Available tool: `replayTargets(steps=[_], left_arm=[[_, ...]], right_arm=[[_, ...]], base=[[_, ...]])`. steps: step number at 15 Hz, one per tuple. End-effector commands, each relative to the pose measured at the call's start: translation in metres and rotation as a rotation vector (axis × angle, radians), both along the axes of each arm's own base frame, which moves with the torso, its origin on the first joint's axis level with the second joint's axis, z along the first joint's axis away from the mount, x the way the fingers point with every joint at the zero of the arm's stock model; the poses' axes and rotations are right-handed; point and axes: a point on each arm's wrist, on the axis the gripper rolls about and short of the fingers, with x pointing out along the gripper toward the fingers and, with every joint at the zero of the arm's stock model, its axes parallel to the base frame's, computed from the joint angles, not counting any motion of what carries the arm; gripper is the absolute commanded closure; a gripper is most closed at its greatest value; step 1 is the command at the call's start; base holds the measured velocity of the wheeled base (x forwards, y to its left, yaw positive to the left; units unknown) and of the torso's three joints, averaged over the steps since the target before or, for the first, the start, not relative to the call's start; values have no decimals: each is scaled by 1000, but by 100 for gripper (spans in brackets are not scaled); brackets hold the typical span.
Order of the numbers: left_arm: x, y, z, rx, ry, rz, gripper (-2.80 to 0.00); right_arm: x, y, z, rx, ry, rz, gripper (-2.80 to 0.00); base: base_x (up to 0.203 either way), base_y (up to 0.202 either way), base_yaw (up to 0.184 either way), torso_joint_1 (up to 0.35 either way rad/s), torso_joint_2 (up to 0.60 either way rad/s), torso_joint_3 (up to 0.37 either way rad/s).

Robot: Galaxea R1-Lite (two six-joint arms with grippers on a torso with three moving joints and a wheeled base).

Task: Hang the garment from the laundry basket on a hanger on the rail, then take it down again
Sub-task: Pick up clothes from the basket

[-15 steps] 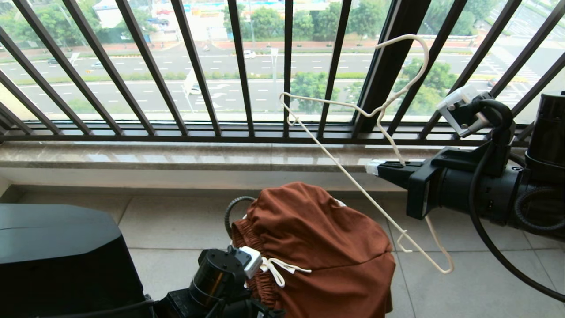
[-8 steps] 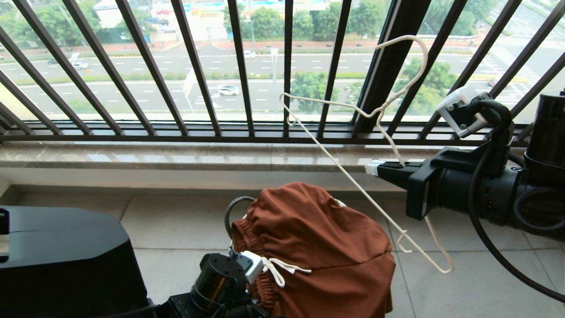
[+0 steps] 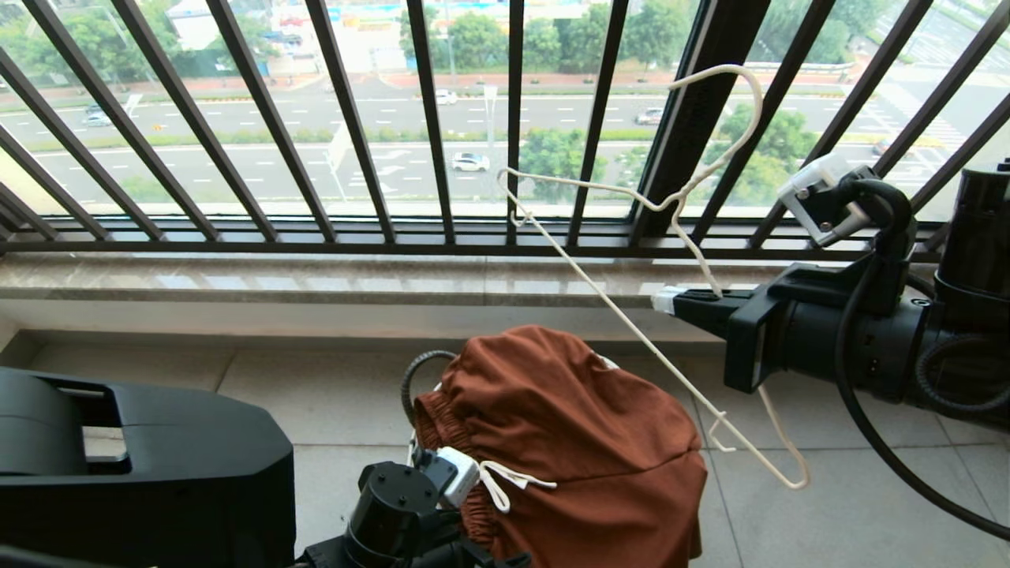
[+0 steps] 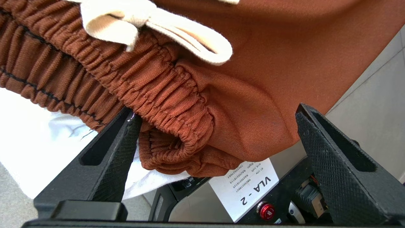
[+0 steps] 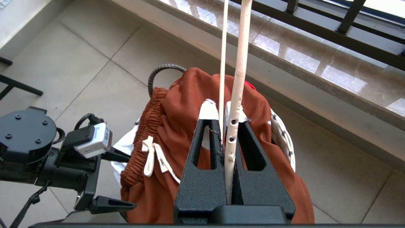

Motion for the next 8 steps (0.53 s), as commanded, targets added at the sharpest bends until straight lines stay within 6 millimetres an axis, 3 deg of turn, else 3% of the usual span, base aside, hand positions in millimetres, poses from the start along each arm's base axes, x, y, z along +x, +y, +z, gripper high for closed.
replayTargets(steps=[1,8], left_arm=[[-1,-3,-5,6,11,-9,-280],[-2,-6,-10,17,21,-15,-280]], right_arm=[[0,0,0,-1,-1,2,0],[2,1,-1,-2,4,1,0]], base=[[0,0,0,0,0,0],[0,0,0,0,0,0]])
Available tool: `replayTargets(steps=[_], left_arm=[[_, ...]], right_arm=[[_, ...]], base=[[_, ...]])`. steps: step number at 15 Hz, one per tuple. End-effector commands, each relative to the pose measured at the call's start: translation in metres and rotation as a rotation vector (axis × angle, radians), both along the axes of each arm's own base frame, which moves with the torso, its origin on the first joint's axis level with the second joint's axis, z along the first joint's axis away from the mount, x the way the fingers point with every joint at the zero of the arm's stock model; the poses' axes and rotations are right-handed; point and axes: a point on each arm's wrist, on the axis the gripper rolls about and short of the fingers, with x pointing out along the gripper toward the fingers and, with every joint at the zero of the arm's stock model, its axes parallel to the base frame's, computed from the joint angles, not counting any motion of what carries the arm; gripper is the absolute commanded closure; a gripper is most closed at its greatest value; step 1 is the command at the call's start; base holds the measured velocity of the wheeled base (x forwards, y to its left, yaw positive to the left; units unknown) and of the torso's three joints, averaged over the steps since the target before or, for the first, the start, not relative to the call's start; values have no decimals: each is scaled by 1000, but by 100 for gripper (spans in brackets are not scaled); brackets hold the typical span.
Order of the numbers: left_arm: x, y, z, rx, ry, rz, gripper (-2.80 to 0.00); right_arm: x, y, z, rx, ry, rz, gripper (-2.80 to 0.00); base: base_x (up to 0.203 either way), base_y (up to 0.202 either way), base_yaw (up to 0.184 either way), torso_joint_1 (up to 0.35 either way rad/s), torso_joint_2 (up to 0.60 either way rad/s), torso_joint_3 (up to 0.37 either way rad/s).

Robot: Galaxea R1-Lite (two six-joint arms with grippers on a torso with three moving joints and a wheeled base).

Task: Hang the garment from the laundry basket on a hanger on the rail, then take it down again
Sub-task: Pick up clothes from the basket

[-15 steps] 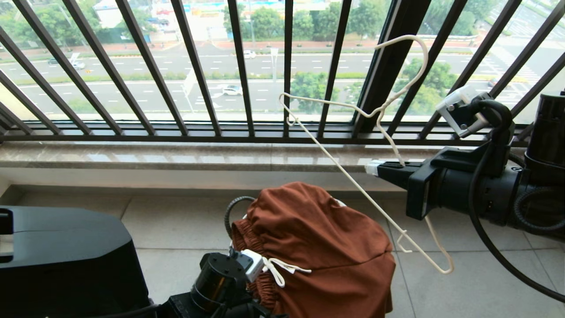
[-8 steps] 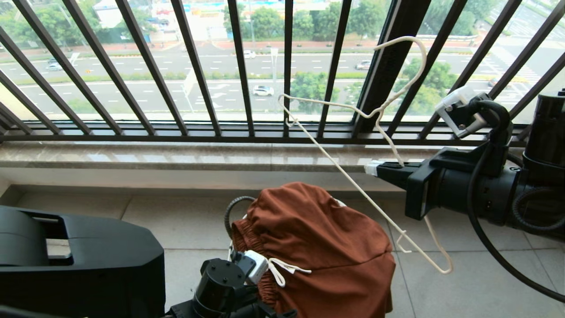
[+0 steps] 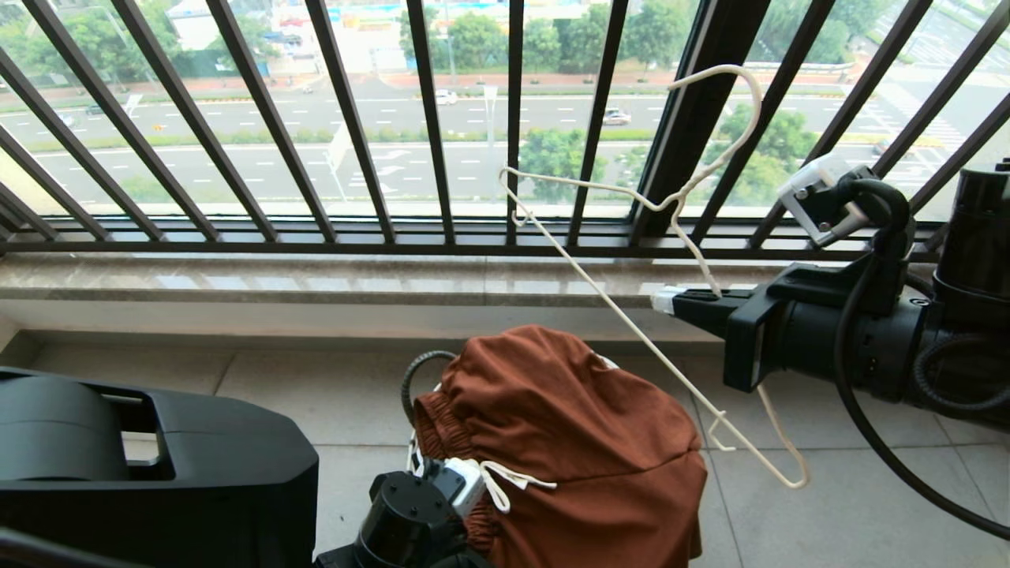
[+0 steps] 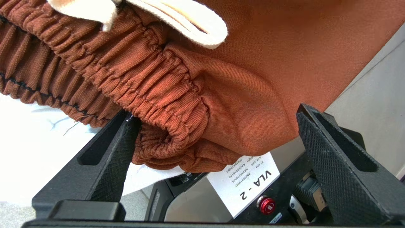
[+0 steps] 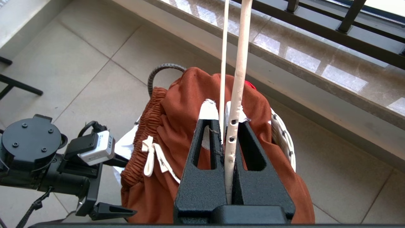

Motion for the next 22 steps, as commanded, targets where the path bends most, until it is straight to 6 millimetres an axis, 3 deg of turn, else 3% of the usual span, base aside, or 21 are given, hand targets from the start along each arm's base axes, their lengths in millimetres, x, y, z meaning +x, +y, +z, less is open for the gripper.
replayTargets(steps=[1,2,3,15,22], left_arm=[[0,-1,1,-7,-5,0,-280],[0,-1,2,-11,-6,1,-280],[0,-1,2,-13,-9,1,0],[-1,2,-1,-66,-63,1,0],[-21,23,73,-147,-143,5,0]], right_arm=[[1,1,-1,-1,1,2,0],[1,1,-1,-1,1,2,0],[1,1,-1,-2,3,2,0],[2,1,0,0,-1,-1,0],[7,-12,10,27,-48,-60,0]], base=[[0,0,0,0,0,0],[0,0,0,0,0,0],[0,0,0,0,0,0],[0,0,0,0,0,0],[0,0,0,0,0,0]])
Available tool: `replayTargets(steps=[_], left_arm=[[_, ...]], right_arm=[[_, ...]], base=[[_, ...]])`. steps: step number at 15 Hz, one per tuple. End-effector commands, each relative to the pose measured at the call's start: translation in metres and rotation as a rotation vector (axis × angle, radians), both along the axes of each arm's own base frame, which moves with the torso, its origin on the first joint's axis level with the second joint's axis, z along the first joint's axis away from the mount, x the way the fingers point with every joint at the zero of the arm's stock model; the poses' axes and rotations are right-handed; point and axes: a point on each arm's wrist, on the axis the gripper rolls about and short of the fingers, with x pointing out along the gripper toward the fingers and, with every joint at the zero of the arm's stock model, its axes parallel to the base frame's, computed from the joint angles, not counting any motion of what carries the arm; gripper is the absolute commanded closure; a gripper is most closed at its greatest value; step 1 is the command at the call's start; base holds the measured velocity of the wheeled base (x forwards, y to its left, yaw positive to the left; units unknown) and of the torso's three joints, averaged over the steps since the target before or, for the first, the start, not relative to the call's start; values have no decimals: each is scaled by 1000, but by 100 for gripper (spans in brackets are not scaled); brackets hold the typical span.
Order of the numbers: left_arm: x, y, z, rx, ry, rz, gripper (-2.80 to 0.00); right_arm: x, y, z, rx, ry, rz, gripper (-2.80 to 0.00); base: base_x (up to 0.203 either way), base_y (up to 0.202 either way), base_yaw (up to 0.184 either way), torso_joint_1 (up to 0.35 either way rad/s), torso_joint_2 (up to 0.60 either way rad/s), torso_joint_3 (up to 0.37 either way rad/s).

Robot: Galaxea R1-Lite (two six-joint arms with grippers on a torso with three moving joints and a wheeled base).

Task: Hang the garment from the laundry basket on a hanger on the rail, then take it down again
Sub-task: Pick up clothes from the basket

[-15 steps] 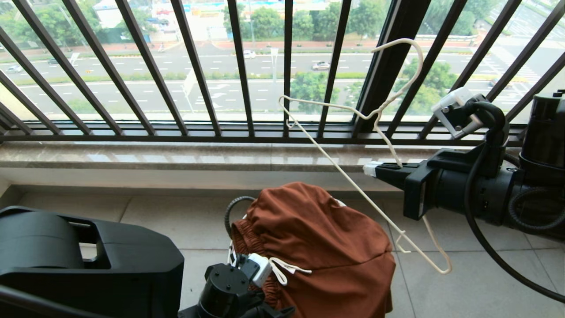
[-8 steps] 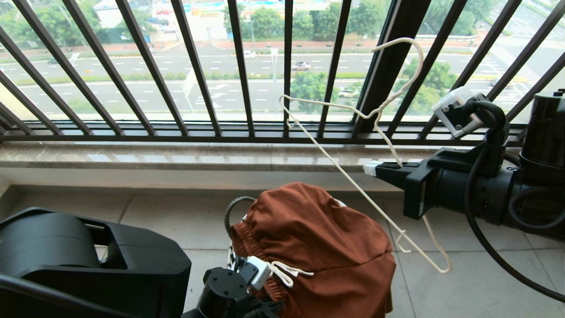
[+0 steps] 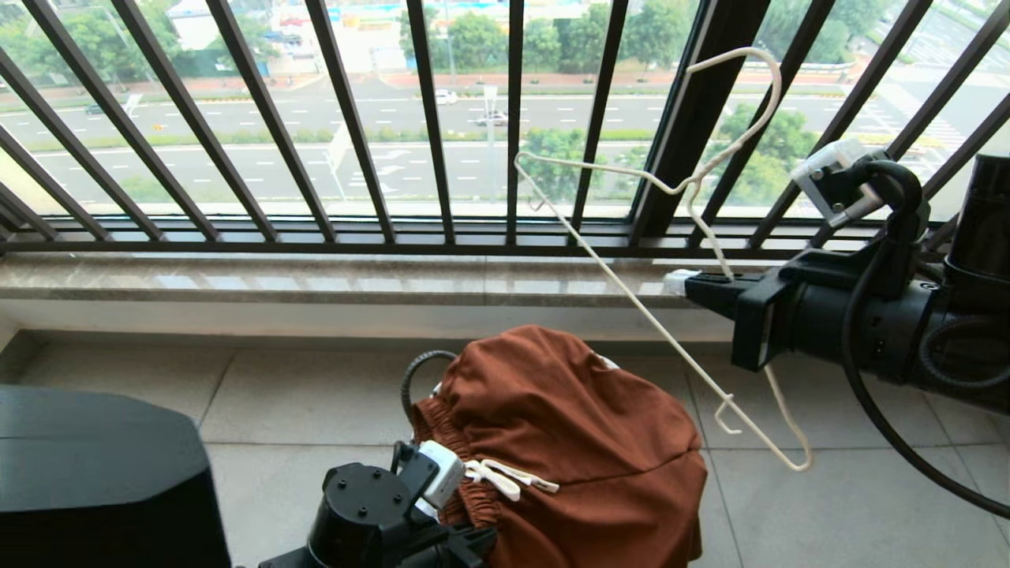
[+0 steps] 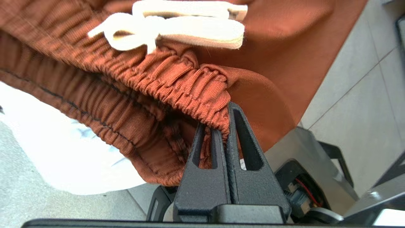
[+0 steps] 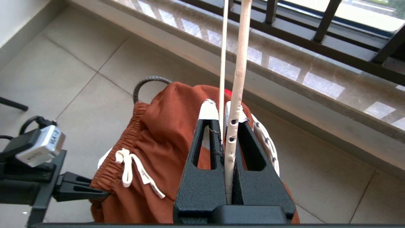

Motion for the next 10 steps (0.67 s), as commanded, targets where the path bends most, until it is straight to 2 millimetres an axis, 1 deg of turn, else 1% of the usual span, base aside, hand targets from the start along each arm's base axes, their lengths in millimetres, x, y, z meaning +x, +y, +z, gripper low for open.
replayTargets(steps=[1,3,5,7,9,10], left_arm=[[-9,10,46,-63,-52,6,0],[-20,22,81,-64,-47,7,0],[-33,35,118,-19,3,8,0],[-51,49,164,-35,15,1,0],[-70,62,194,-40,36,-17,0],[-76,66,203,-40,45,-19,0]], right_arm=[[0,-4,5,13,-28,-22,0],[-1,-5,11,28,-55,-44,0],[-3,-8,17,43,-74,-67,0],[-5,-12,23,73,-82,-81,0],[-5,-14,27,89,-90,-90,0],[-5,-14,27,88,-88,-90,0]], base=[[0,0,0,0,0,0],[0,0,0,0,0,0],[0,0,0,0,0,0],[0,0,0,0,0,0],[0,0,0,0,0,0],[0,0,0,0,0,0]])
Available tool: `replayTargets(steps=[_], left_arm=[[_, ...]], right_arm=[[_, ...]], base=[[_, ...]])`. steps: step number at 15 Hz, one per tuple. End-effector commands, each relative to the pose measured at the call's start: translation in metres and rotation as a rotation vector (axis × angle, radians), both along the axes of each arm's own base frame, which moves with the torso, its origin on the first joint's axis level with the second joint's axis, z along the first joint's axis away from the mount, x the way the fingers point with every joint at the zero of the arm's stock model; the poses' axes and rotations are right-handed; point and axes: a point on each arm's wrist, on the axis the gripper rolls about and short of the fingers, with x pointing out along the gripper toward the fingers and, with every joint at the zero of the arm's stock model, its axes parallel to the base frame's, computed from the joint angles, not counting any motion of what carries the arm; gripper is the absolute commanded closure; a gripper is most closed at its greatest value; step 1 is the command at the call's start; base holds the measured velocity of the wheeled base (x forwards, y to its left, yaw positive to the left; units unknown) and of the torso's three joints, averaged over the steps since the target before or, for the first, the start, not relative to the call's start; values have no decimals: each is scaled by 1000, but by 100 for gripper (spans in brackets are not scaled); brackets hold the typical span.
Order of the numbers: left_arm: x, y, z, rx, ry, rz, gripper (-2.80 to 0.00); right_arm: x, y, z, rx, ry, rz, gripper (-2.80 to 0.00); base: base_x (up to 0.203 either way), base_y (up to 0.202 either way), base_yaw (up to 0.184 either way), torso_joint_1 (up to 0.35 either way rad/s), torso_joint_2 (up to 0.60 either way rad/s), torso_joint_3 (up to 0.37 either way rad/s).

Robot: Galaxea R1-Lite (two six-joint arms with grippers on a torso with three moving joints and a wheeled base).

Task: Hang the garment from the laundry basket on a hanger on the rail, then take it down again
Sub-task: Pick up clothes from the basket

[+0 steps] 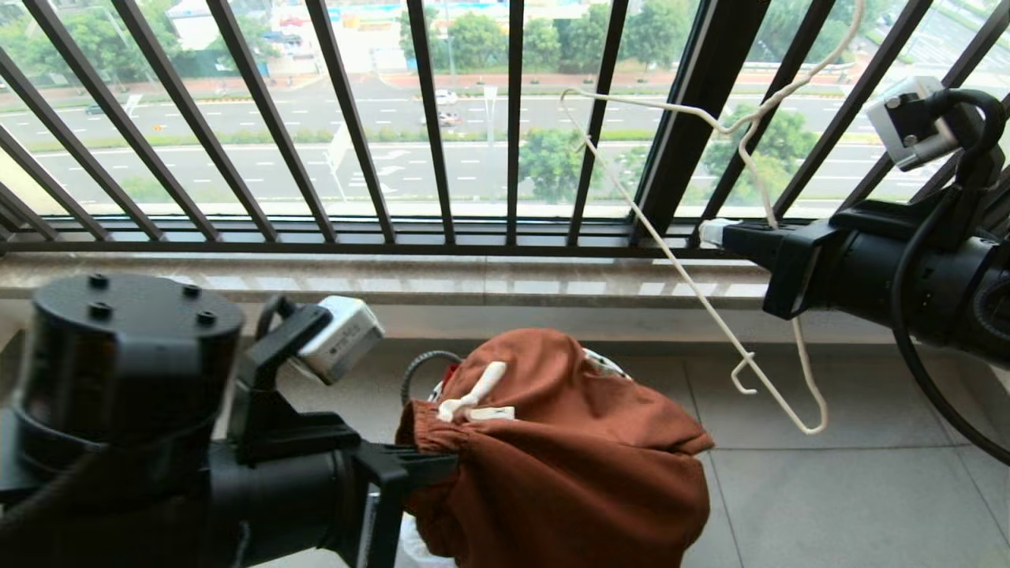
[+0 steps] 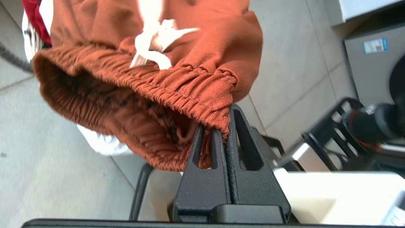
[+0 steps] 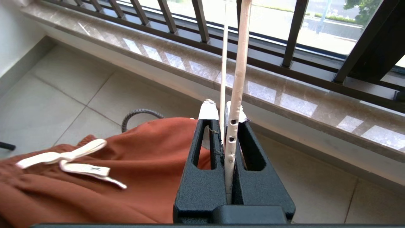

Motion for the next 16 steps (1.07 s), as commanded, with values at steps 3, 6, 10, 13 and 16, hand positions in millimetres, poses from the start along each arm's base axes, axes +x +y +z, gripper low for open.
replayTargets(steps=[3,6,10,13,16], left_arm=[[-30,29,44,-19,2,-8,0],[-31,28,68,-62,10,-4,0],[-21,14,64,-38,98,20,0],[7,-18,28,33,162,32,0],[44,-56,-13,66,177,63,0]], right_arm=[[-1,-2,4,8,-13,-10,0],[1,-4,5,9,-15,-24,0],[6,-3,1,14,8,-27,0],[11,-2,-3,8,20,-35,0],[19,-5,-5,3,29,-71,0]], base=[[0,0,0,0,0,0],[0,0,0,0,0,0],[0,0,0,0,0,0],[0,0,0,0,0,0],[0,0,0,0,0,0]])
